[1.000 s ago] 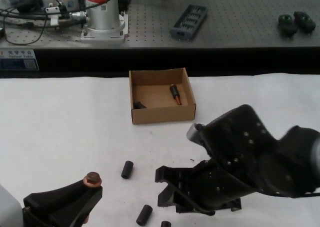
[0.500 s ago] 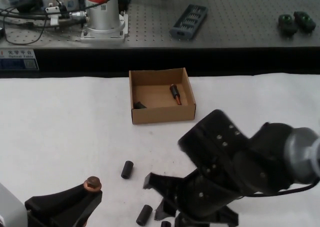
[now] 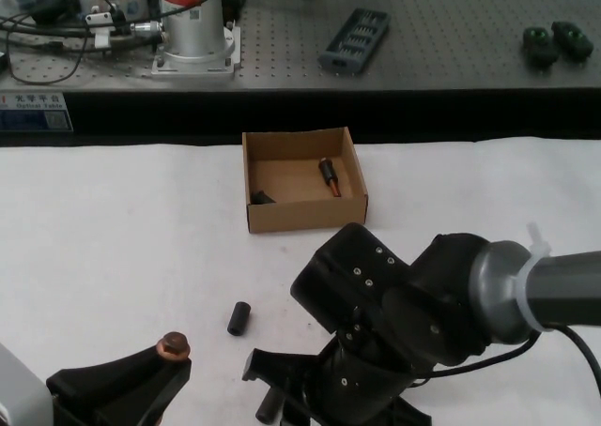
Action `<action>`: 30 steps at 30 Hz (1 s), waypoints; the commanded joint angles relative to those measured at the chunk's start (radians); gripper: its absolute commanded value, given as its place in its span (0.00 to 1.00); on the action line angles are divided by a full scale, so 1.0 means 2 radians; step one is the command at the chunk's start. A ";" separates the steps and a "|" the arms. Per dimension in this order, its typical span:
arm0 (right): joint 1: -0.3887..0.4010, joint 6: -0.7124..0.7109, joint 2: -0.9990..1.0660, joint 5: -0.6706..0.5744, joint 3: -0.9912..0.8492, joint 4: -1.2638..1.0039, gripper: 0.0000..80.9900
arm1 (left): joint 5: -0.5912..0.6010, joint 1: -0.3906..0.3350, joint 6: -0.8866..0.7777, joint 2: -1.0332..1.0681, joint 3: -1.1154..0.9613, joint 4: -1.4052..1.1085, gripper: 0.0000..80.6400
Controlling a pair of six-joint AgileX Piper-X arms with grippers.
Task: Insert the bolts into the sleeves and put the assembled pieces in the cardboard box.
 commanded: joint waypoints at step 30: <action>-0.014 -0.047 0.030 0.039 -0.001 0.062 0.20 | -0.007 -0.003 0.011 -0.036 -0.002 0.007 0.01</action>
